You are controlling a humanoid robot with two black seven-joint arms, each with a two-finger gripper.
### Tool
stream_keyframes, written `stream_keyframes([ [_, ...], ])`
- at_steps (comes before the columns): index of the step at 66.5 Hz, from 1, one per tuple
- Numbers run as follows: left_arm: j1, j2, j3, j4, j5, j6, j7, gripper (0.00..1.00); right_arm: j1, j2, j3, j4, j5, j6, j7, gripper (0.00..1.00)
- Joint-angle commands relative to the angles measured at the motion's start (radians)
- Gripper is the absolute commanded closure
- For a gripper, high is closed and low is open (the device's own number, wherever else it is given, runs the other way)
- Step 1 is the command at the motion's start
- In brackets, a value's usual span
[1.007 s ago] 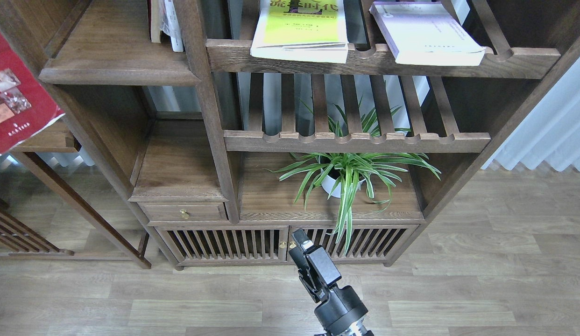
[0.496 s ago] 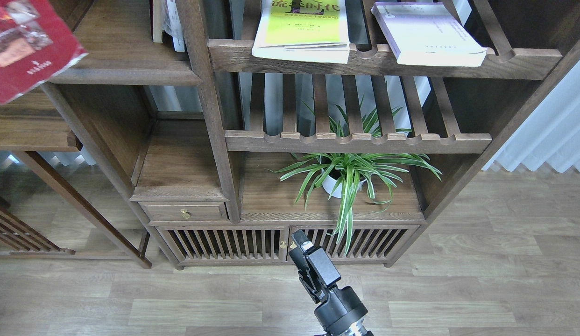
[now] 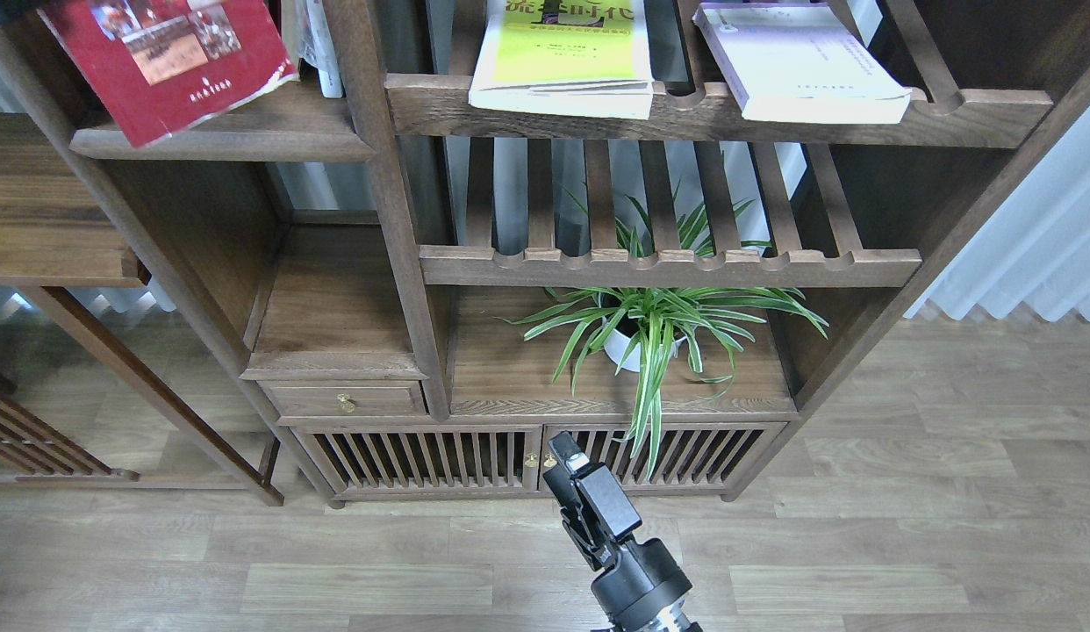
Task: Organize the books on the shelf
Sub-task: 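Lift the red book with the left gripper up to the top shelf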
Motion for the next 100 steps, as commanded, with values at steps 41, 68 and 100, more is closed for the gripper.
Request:
stream_keyframes([
  [41, -0.099, -0.165, -0.09, 0.128, 0.338, 0.0, 0.019, 0.96, 0.0, 0.0, 0.0, 0.0, 0.0, 0.0, 0.0, 0.01],
  [68, -0.094, -0.33, -0.164, 0.132, 0.517, 0.0, -0.145, 0.96, 0.0, 0.0, 0.0, 0.0, 0.0, 0.0, 0.0, 0.01],
  [100, -0.08, -0.269, -0.188, 0.15, 0.506, 0.0, -0.013, 0.95, 0.0, 0.0, 0.0, 0.0, 0.0, 0.0, 0.0, 0.01],
])
